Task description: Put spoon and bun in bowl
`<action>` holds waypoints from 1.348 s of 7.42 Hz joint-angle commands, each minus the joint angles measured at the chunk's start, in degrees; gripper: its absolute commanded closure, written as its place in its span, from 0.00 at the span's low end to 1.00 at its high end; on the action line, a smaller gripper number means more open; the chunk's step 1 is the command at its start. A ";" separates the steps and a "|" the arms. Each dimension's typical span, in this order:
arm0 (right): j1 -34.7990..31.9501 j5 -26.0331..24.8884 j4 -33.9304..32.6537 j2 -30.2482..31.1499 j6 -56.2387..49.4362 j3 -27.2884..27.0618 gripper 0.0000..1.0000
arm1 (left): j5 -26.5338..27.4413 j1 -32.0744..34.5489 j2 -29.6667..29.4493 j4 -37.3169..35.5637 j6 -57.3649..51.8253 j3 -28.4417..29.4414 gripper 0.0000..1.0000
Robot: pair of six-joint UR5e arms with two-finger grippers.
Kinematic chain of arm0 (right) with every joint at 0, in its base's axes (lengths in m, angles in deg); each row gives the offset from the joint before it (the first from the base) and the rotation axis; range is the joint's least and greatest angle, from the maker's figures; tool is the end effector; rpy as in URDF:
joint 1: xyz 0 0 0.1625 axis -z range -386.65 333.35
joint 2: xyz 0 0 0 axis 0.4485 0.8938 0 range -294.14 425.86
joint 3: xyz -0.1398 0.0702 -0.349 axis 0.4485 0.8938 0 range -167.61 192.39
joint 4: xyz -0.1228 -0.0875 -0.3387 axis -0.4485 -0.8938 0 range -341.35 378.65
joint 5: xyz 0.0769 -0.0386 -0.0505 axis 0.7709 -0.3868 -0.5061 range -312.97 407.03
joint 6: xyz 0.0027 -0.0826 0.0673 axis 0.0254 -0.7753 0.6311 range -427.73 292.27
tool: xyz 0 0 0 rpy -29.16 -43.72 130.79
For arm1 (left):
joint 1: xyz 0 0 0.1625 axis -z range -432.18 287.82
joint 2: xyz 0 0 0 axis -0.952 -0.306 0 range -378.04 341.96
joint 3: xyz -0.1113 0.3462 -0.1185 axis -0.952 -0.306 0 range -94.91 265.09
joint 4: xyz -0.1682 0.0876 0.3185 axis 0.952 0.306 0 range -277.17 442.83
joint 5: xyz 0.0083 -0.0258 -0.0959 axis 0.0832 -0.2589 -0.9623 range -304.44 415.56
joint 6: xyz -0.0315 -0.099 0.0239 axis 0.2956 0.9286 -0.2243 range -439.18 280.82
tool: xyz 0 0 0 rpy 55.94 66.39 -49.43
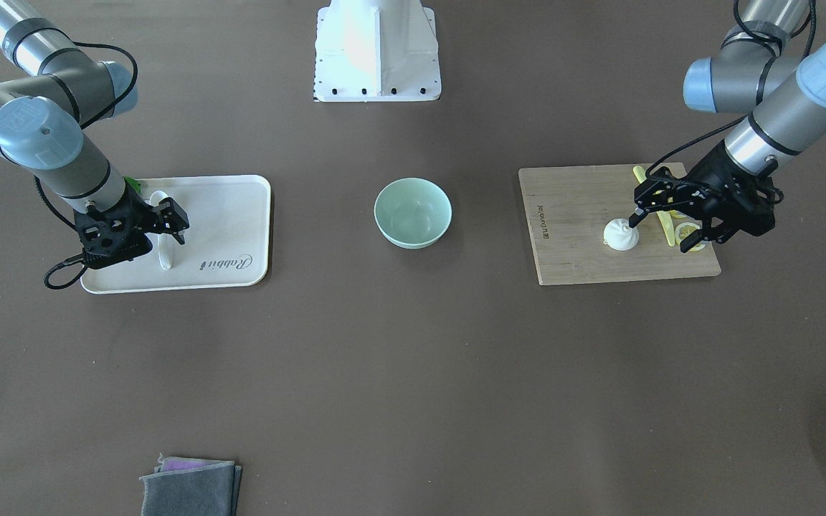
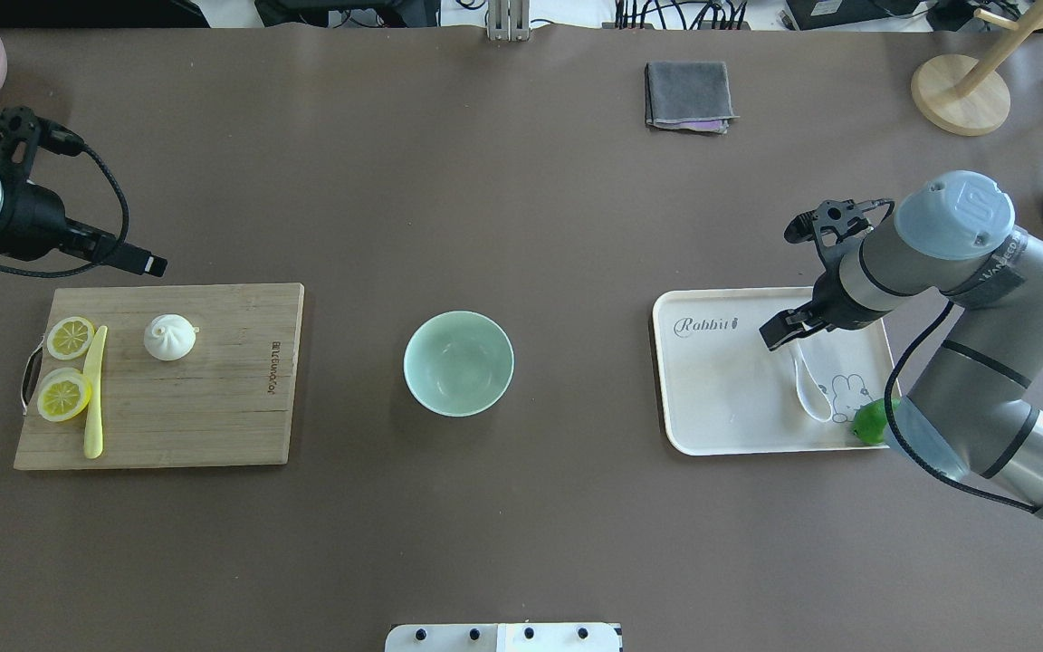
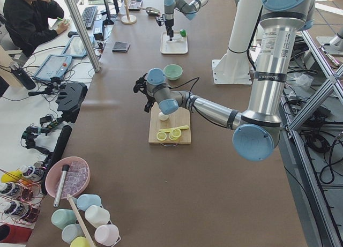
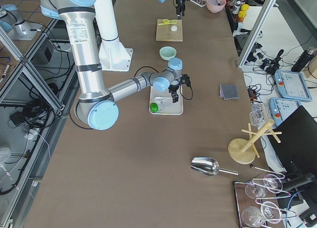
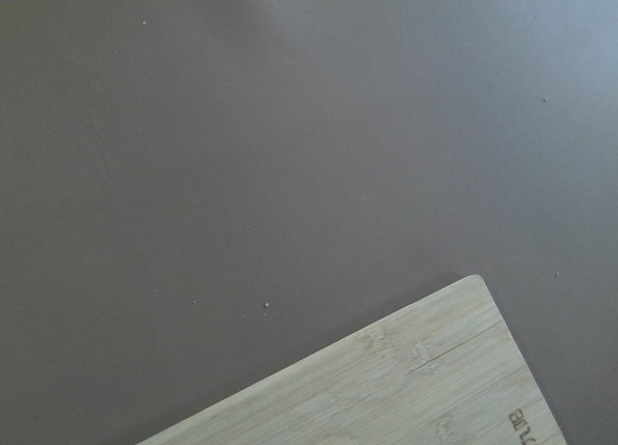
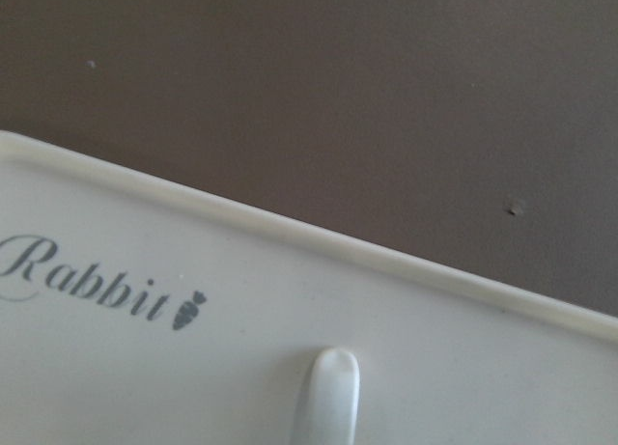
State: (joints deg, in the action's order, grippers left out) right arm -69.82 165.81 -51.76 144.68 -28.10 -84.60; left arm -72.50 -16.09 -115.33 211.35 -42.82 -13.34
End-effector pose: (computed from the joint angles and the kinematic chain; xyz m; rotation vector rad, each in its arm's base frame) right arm -0.3370 -0.4285 0.4427 0.1389 -0.7960 -0.2842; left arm 0.2272 -0.4591 0.4163 0.3914 1.0243 0.2758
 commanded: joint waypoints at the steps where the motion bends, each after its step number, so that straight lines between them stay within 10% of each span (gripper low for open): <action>1: 0.38 -0.30 -0.07 0.01 1.60 0.13 0.53 | 0.00 -0.01 -0.62 0.06 -0.06 0.60 0.02; 7: 0.55 0.14 -0.08 0.19 1.69 -0.48 1.00 | -0.09 -0.01 -0.98 0.15 -0.06 0.87 0.02; 10: -2.60 3.72 -0.95 -0.07 1.69 -3.47 1.00 | 0.00 -0.01 -1.76 0.15 -0.06 2.09 0.02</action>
State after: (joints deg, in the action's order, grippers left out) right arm -70.84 167.38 -52.46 144.81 -26.44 -87.13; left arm -72.57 -16.10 -116.67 211.46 -42.84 -12.12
